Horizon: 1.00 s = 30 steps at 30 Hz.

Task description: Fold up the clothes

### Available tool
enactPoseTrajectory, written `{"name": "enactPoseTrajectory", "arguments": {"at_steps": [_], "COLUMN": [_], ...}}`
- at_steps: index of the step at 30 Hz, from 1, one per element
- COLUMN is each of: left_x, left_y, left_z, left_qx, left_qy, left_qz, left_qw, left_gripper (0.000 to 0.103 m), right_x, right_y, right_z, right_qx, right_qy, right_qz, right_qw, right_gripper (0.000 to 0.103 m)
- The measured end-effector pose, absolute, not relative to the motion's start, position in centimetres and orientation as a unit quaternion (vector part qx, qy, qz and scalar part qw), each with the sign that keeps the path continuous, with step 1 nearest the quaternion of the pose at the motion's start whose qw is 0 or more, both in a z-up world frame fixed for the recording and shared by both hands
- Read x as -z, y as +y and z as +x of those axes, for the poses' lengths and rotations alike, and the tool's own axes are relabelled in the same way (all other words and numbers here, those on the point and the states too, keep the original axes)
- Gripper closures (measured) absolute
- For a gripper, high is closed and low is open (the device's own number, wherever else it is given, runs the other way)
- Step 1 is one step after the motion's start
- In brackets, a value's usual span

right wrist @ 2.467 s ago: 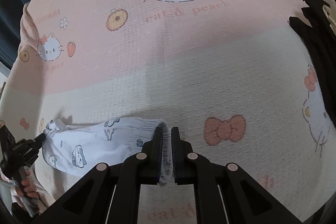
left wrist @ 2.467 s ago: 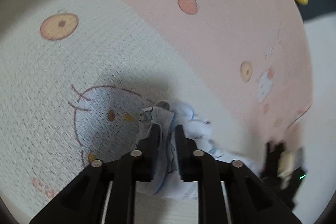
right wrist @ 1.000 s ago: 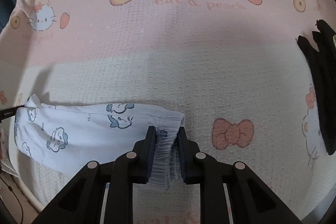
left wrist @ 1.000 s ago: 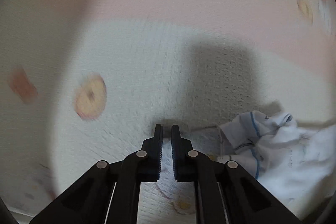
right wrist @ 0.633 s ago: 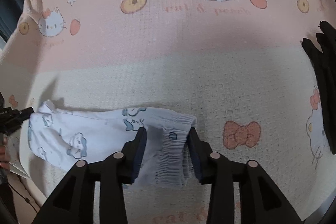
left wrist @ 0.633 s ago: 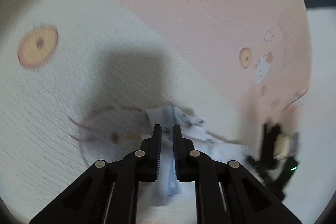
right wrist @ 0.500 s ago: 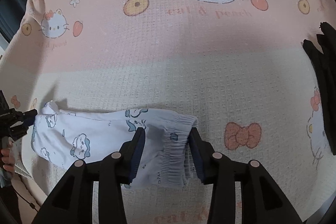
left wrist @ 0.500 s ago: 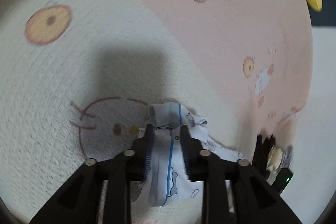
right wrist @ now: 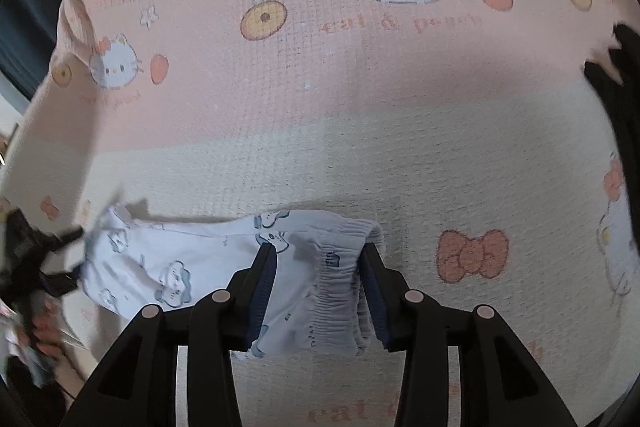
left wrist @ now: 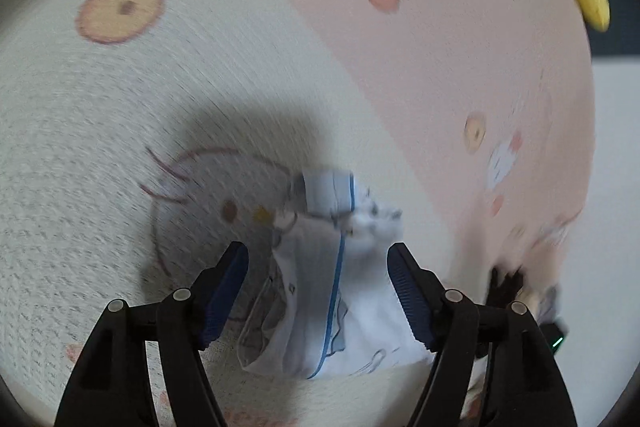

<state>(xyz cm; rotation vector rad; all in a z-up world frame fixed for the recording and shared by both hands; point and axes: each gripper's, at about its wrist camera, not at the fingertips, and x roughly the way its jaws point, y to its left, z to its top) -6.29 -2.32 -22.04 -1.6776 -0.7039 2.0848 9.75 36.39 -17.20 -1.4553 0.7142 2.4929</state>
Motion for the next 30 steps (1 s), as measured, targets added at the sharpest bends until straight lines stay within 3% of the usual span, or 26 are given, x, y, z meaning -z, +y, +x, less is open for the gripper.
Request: {"name": "enactPoseTrajectory", "arguments": {"at_steps": [3,4,7,8,10,14,20,27,30], "left_x": [21.7,21.3,20.3,20.3,20.1,18.2,16.6,21.5,21.5], "left_y": [-0.1,0.5,2.6,3.0,3.6,3.7,3.1,2.0,3.2], "left_z": [-5.5,-5.2,-4.4,-4.3,-3.9,-3.0,-2.3,-4.8,-4.3], "left_qx": [-0.777,-0.790,-0.818,-0.822,-0.826,-0.838,-0.853,-0.835,-0.854], "left_qy": [-0.199,-0.189,-0.144,-0.125,-0.119,-0.129,-0.114,-0.123,-0.077], "left_qz": [-0.567,-0.551,-0.522,-0.523,-0.519,-0.491,-0.470,-0.510,-0.486], "left_qw": [0.186,0.191,0.194,0.186,0.186,0.200,0.196,0.165,0.166], "left_gripper": [0.033,0.038,0.085,0.088,0.091,0.092,0.092,0.092,0.091], "right_x": [17.7,17.9,19.0,19.2,19.3,18.6,18.1,19.1,19.8], "right_y": [37.2,37.4,37.7,37.8,37.7,37.3,36.9,36.8,36.9], "right_z": [9.8,9.7,9.2,9.2,9.1,9.2,8.9,8.0,7.4], "right_qx": [-0.831,-0.830,-0.826,-0.827,-0.828,-0.839,-0.847,-0.836,-0.836], "right_qy": [0.274,0.282,0.288,0.280,0.265,0.244,0.222,0.215,0.207], "right_qz": [-0.477,-0.475,-0.477,-0.478,-0.482,-0.474,-0.470,-0.489,-0.492], "right_qw": [0.079,0.078,0.089,0.098,0.110,0.113,0.115,0.126,0.130], "right_gripper": [0.061,0.061,0.062,0.063,0.077,0.083,0.085,0.086,0.086]}}
